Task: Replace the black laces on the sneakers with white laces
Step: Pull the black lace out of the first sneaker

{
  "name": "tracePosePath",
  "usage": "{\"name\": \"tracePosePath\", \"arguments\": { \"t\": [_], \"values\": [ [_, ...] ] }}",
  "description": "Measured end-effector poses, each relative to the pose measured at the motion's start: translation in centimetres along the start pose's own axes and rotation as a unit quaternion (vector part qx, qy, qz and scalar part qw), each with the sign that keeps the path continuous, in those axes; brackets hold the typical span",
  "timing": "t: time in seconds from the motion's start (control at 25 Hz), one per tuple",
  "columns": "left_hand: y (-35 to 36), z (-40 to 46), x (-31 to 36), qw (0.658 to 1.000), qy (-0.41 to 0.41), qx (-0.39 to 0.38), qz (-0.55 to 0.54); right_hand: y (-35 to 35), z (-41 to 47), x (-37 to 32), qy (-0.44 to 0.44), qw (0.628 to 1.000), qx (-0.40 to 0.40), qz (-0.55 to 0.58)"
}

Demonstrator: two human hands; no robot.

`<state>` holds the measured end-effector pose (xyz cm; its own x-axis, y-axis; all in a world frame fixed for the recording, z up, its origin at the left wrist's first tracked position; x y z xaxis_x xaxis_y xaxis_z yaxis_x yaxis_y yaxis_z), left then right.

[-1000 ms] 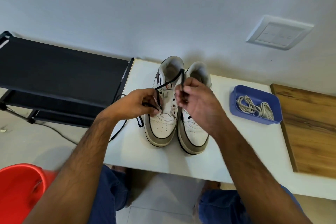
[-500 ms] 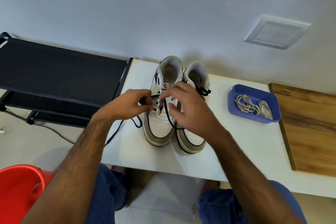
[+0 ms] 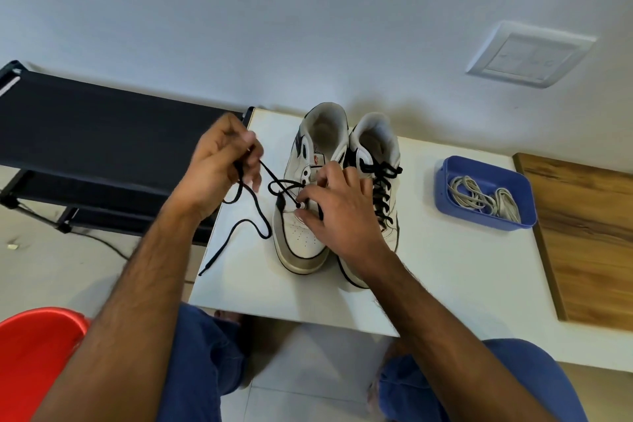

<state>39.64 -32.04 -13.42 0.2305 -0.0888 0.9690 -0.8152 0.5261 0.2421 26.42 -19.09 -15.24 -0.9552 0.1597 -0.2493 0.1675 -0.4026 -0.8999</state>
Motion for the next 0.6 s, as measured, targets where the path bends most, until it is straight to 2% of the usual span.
{"name": "tracePosePath", "arguments": {
  "t": [0.12,0.2,0.24,0.28,0.32,0.4,0.44,0.48,0.6],
  "values": [
    [-3.9,0.2,2.2,0.975,0.104,0.179,-0.087,0.2,0.2,-0.1,0.007,1.000,0.007,-0.015],
    [-5.8,-0.5,2.9,0.952,0.146,0.269,-0.016,0.3,0.3,-0.1,0.009,1.000,0.004,-0.021],
    [-5.7,-0.5,3.2,0.946,0.158,0.273,0.075,0.3,0.3,-0.1,0.009,1.000,0.001,-0.021],
    [-4.5,-0.1,3.0,0.941,0.156,0.229,0.193,0.4,0.3,-0.1,0.009,1.000,-0.002,-0.017],
    [-2.5,0.3,1.9,0.930,0.126,0.135,0.317,0.4,0.3,0.0,0.009,1.000,-0.005,-0.009],
    [1.4,-0.2,-2.7,0.865,0.008,-0.089,0.494,0.6,0.2,0.2,0.014,1.000,-0.011,0.007],
    [2.3,-0.8,-4.4,0.835,-0.043,-0.156,0.526,0.7,0.1,0.3,0.018,1.000,-0.010,0.015],
    [2.9,-1.1,-5.4,0.819,-0.071,-0.186,0.538,0.7,0.0,0.4,0.022,0.999,-0.008,0.023],
    [3.3,-0.9,-6.0,0.797,-0.062,-0.211,0.562,0.7,-0.1,0.8,0.028,0.999,-0.003,0.034]
  ]
}}
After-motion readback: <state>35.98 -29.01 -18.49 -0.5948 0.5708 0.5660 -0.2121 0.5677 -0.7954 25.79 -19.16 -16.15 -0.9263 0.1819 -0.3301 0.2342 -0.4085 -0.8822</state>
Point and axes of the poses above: each hand's wrist, its own z-axis towards the middle knuckle, its own y-axis out of the palm, x = y × z, the point moved 8 cm from there along z, towards the middle knuckle, and after that the axes turned 9 degrees about x, right-handed, at the moved point
